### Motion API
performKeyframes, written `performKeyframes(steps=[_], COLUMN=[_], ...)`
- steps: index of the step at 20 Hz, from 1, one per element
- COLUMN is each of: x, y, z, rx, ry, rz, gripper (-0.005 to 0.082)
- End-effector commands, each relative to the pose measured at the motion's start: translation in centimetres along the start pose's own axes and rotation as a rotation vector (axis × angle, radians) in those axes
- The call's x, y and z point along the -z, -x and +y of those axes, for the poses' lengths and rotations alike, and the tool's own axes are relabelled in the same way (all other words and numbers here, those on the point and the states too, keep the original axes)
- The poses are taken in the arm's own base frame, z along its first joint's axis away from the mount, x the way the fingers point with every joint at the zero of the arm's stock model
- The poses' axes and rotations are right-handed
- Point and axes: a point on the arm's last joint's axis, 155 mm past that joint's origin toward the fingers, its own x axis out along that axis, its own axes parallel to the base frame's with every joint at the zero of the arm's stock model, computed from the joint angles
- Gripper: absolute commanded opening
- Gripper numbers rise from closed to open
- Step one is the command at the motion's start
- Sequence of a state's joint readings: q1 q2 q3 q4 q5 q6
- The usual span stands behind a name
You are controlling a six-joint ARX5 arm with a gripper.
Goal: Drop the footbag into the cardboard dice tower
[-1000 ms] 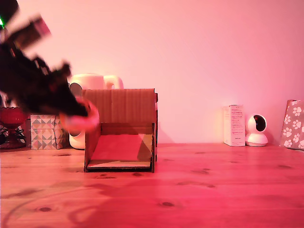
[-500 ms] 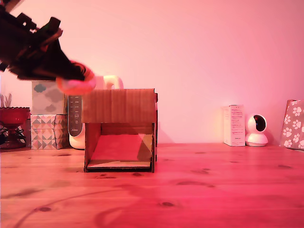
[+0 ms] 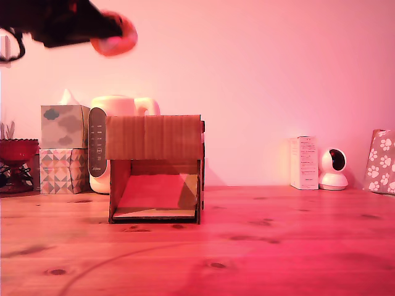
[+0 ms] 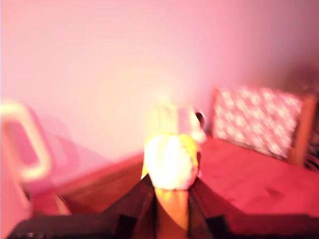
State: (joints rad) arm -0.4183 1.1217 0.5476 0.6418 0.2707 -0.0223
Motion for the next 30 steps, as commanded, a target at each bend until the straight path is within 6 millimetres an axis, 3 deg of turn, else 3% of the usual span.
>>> performKeyframes(steps=[1, 8, 13, 16, 21, 22, 23, 26, 27, 30], x=[-0.8, 0.1, 3.4, 5.3, 4.9, 4.8, 4.8, 4.4, 4.5, 3.7], y=[-1.0, -6.8, -10.7, -11.7, -11.7, -11.7, -11.7, -11.8, -11.7, -11.5], z=[0.3, 2.1, 3.9, 4.7, 5.6, 5.9, 6.1, 6.2, 6.2, 5.7], rx=[-0.003, -0.01, -0.019, -0.035, -0.078, -0.091, -0.101, -0.107, -0.105, -0.095], ry=[-0.006, 0.05, 0.059, 0.059, 0.012, 0.006, -0.003, -0.002, -0.001, 0.005], rz=[-0.005, 0.197, 0.367, 0.427, 0.423, 0.423, 0.424, 0.423, 0.44, 0.467], gripper=[-0.0011, -0.0011, -0.0011, -0.0011, -0.0004, 0.0043, 0.0151, 0.0749, 0.0785, 0.0775])
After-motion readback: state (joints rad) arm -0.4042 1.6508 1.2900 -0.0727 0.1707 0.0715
